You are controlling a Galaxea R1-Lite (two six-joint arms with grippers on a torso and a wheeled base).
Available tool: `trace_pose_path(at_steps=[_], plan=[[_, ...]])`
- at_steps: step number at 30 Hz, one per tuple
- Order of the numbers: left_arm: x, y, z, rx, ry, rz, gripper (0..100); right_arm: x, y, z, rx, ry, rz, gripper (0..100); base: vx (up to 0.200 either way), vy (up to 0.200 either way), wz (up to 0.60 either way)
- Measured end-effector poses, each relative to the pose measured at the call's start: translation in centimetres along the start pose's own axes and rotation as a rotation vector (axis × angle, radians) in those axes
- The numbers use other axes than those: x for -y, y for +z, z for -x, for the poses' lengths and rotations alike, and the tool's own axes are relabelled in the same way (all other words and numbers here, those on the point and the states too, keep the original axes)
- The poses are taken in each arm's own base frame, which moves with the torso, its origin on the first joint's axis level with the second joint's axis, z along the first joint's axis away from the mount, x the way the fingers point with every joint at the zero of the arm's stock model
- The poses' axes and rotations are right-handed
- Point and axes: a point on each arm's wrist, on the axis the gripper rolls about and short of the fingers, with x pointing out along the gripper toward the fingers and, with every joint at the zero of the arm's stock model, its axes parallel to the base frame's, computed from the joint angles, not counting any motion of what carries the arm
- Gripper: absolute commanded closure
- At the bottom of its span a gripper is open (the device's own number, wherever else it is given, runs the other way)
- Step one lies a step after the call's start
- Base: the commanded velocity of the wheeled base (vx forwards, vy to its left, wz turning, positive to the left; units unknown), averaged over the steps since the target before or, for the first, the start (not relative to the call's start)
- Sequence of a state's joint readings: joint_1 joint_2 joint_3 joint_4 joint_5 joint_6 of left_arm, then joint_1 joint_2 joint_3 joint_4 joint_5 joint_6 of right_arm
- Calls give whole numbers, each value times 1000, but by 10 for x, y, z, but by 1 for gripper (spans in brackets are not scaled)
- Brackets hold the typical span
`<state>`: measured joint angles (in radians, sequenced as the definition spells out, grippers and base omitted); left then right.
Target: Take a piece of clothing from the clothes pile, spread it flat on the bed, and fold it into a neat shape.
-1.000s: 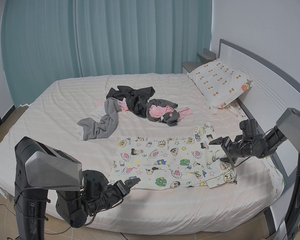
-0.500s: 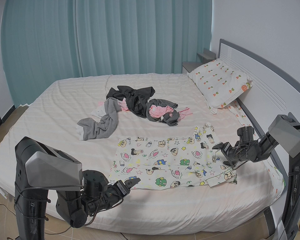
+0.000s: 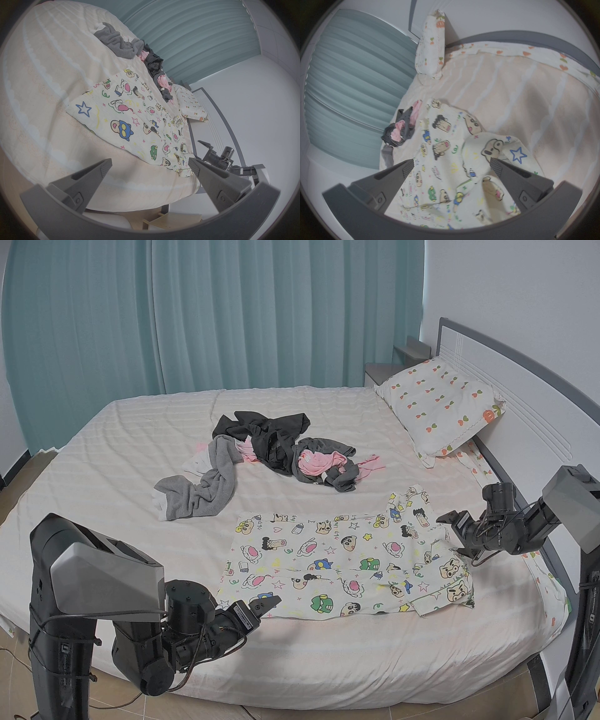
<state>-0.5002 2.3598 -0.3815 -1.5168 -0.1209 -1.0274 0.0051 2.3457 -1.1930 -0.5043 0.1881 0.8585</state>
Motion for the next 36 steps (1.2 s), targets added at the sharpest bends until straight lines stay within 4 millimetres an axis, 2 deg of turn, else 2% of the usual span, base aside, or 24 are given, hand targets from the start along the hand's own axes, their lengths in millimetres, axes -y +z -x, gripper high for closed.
trace_pose_path(at_steps=[4,8,12,16,21,24,36], plan=[[0,0,0,0,0,0,0,-19,-20,12,-35,29,32,0,0,0,0],[0,0,0,0,0,0,0,-43,-57,22,-55,93,97,0,0,0,0],[0,0,0,0,-1,0,0,-51,-92,30,-102,109,142,0,0,0,0],[0,0,0,0,-1,0,0,-45,-120,30,-170,84,171,0,0,0,0],[0,0,0,0,0,0,0,-36,-140,19,-213,44,189,0,0,0,0],[0,0,0,0,0,0,0,-37,-149,11,-222,39,203,0,0,0,0],[0,0,0,2,1,0,0,-43,-163,-4,-230,43,228,0,0,0,0]])
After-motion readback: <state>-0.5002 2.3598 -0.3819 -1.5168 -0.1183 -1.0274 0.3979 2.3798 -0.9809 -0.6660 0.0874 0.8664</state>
